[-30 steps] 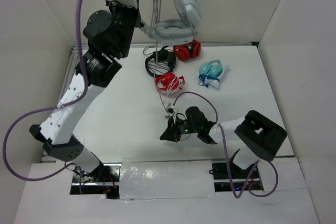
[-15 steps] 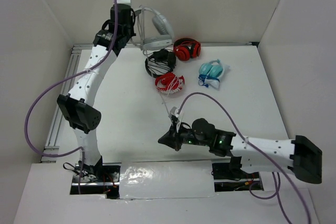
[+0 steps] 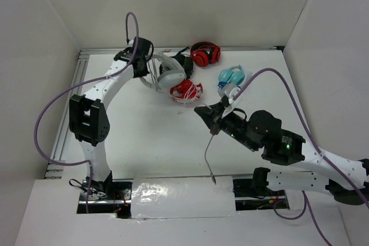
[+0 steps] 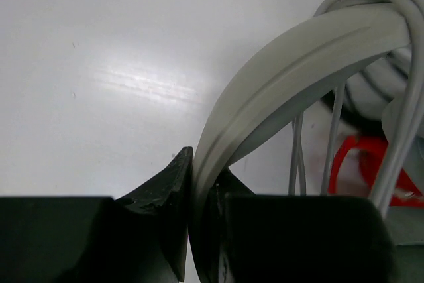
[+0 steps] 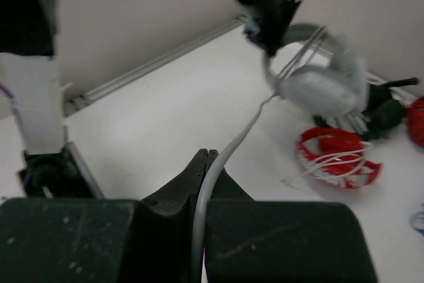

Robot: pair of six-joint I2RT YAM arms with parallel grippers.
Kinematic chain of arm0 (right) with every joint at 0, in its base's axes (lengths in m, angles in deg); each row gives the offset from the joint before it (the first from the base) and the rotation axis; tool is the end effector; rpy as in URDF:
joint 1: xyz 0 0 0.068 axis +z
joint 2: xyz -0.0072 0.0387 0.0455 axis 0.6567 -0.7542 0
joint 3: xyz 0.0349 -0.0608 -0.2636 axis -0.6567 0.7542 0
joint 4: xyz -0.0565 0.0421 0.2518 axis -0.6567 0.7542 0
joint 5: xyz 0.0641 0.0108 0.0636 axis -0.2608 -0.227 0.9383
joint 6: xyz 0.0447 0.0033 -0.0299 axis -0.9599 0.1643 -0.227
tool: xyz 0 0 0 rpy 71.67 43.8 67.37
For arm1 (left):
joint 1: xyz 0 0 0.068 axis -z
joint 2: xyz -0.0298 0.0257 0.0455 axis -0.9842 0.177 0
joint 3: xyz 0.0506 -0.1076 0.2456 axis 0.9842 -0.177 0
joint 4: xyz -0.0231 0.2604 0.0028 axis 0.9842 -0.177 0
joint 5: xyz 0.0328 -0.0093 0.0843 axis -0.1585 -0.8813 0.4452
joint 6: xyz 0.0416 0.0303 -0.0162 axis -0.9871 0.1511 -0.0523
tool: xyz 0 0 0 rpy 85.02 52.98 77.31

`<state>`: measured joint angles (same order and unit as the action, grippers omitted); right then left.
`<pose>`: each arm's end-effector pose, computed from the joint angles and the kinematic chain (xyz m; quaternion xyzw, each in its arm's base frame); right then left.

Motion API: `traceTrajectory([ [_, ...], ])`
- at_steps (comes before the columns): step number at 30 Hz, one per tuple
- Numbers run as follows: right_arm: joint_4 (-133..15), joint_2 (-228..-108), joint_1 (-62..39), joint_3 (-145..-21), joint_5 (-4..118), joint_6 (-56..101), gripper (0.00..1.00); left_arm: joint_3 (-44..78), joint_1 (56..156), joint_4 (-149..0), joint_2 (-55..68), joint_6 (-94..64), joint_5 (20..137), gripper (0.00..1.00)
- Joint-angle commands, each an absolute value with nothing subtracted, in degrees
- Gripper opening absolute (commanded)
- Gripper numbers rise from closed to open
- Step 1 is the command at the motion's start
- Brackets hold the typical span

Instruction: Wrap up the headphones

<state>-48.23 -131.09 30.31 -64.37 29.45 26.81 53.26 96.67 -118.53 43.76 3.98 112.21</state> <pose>0.0634 0.1508 0.4136 -0.2884 0.6345 0.3299 0.6367 0.4280 -0.1138 0.3267 -0.1910 0.8860 0.0387 0.4207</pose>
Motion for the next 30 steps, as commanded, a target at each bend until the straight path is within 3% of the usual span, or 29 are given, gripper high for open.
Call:
traceTrajectory([
  [1,-42.98,-133.53,27.09,-71.20,23.03,35.05,0.00,42.34,98.26,-108.80,33.71,4.87,110.49,0.00],
  [5,-41.30,-136.43,18.74,-78.31,24.87,37.87,0.00,21.11,100.09,-94.82,21.30,-1.80,102.13,0.00],
  [11,-38.76,-143.01,0.81,-85.27,39.09,42.00,0.00,7.44,111.49,-85.92,9.32,-9.36,100.35,0.00],
  [20,-39.11,-153.13,-15.54,-92.48,50.87,41.49,0.00,2.15,127.43,-89.96,3.10,-10.26,109.41,0.00],
  [30,-45.43,-157.60,-31.99,-82.91,69.51,35.78,0.00,-1.37,137.97,-88.39,-11.68,-13.41,107.75,0.00],
])
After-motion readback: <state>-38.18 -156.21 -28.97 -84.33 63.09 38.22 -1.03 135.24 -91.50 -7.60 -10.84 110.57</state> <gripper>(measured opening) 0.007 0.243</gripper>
